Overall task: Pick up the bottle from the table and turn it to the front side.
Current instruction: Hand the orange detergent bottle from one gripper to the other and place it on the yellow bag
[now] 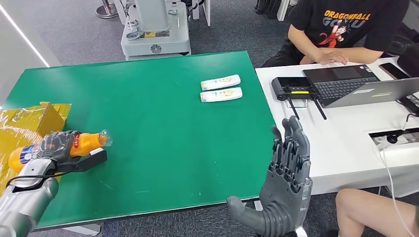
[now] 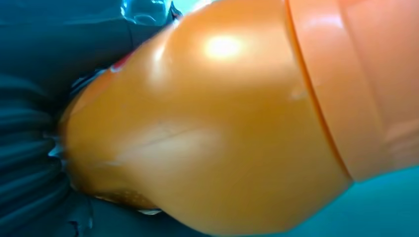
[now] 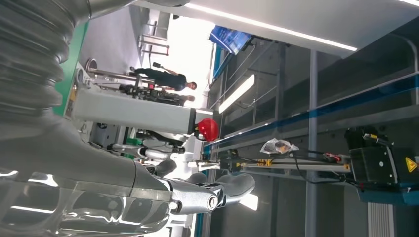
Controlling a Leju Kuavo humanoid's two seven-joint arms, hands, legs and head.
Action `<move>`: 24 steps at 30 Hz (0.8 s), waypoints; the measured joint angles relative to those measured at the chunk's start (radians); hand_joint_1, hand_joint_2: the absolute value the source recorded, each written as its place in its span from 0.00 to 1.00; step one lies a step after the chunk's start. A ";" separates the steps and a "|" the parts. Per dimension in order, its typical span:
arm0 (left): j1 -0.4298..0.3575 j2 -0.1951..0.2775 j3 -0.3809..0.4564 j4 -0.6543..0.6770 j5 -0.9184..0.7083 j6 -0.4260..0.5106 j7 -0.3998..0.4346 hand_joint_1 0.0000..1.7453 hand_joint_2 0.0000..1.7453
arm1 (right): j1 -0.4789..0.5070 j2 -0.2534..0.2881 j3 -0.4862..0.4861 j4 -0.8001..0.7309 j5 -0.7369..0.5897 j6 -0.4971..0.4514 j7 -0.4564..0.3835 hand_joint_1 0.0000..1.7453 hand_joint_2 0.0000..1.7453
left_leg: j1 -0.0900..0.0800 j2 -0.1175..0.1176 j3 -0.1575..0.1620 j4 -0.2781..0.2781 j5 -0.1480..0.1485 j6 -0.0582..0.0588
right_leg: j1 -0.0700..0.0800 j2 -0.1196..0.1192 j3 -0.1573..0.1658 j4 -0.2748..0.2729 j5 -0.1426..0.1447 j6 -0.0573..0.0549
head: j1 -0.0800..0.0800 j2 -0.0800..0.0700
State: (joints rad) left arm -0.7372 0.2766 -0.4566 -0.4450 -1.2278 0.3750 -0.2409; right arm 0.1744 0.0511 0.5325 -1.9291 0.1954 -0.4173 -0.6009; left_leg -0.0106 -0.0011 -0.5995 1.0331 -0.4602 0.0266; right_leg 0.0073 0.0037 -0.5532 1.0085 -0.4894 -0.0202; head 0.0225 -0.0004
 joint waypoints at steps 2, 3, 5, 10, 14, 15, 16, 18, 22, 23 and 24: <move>0.000 0.002 0.000 0.007 -0.001 0.003 0.001 1.00 1.00 | -0.002 0.000 0.000 0.000 -0.005 0.000 0.001 0.00 1.00 | 0.000 -0.001 0.000 0.000 0.000 0.000 | 0.000 -0.001 0.000 0.000 0.000 0.000 | 0.000 0.000; 0.000 0.003 0.000 0.010 -0.001 0.003 0.002 1.00 1.00 | -0.003 0.000 0.000 0.000 -0.006 0.000 0.001 0.00 1.00 | 0.000 -0.001 0.000 0.000 0.000 0.000 | 0.000 -0.001 0.000 0.000 0.000 0.000 | 0.000 0.000; 0.000 0.005 0.000 0.014 -0.003 0.004 0.004 1.00 1.00 | -0.005 0.000 0.000 0.000 -0.006 0.002 0.001 0.00 1.00 | 0.000 -0.001 0.000 0.000 0.000 0.000 | 0.000 -0.001 0.000 0.000 0.000 0.000 | 0.000 0.000; 0.003 0.008 0.002 0.026 -0.016 0.025 0.022 1.00 1.00 | -0.011 0.002 -0.003 0.008 -0.006 0.027 0.001 0.00 1.00 | 0.000 -0.001 0.000 0.000 0.000 0.000 | 0.000 -0.001 0.000 0.000 0.000 0.000 | 0.000 0.000; 0.020 0.013 0.013 0.032 -0.021 0.060 0.030 1.00 1.00 | -0.013 0.002 -0.005 0.011 -0.007 0.035 0.001 0.00 1.00 | 0.000 0.000 0.000 0.000 0.000 0.000 | 0.000 0.000 0.000 0.000 0.000 0.000 | 0.000 0.000; 0.025 0.014 0.016 0.034 -0.019 0.069 0.030 1.00 1.00 | -0.013 0.002 -0.005 0.012 -0.006 0.036 0.001 0.00 1.00 | 0.000 0.000 0.000 0.000 0.000 0.000 | 0.000 0.000 0.000 0.000 0.000 0.000 | 0.000 0.000; 0.031 0.016 0.020 0.036 -0.017 0.079 0.030 1.00 1.00 | -0.013 0.002 -0.005 0.012 -0.006 0.036 0.001 0.00 1.00 | 0.000 0.000 0.000 0.000 0.000 0.000 | 0.000 0.000 0.000 0.000 0.000 0.000 | 0.000 0.000; 0.046 0.019 0.030 0.038 -0.011 0.100 0.029 1.00 1.00 | -0.013 0.002 -0.006 0.014 -0.005 0.037 0.001 0.00 1.00 | 0.000 0.000 0.000 0.000 0.000 0.000 | 0.000 0.000 0.000 0.000 0.000 0.000 | 0.000 0.000; 0.070 0.024 0.048 0.044 -0.007 0.119 0.026 1.00 1.00 | -0.015 0.002 -0.006 0.016 -0.005 0.039 0.003 0.00 1.00 | 0.000 -0.001 0.000 0.000 0.000 0.000 | 0.000 -0.001 0.000 0.000 0.000 0.000 | 0.000 0.000; 0.072 0.024 0.052 0.046 -0.006 0.121 0.025 1.00 1.00 | -0.015 0.002 -0.006 0.017 -0.005 0.039 0.003 0.00 1.00 | 0.000 -0.001 0.000 0.000 0.000 0.000 | 0.000 -0.001 0.000 0.000 0.000 0.000 | 0.000 0.000; 0.073 0.025 0.056 0.047 -0.005 0.124 0.023 1.00 1.00 | -0.016 0.002 -0.006 0.017 -0.004 0.040 0.004 0.00 1.00 | 0.000 -0.001 0.000 0.000 0.000 0.000 | 0.000 -0.001 0.000 0.000 0.000 0.000 | 0.000 0.000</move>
State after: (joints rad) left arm -0.6638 0.3011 -0.4008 -0.3980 -1.2327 0.4985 -0.2176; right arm 0.1587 0.0534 0.5261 -1.9121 0.1910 -0.3775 -0.5972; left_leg -0.0106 -0.0020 -0.5997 1.0329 -0.4601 0.0265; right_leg 0.0073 0.0029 -0.5529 1.0084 -0.4894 -0.0203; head 0.0227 -0.0004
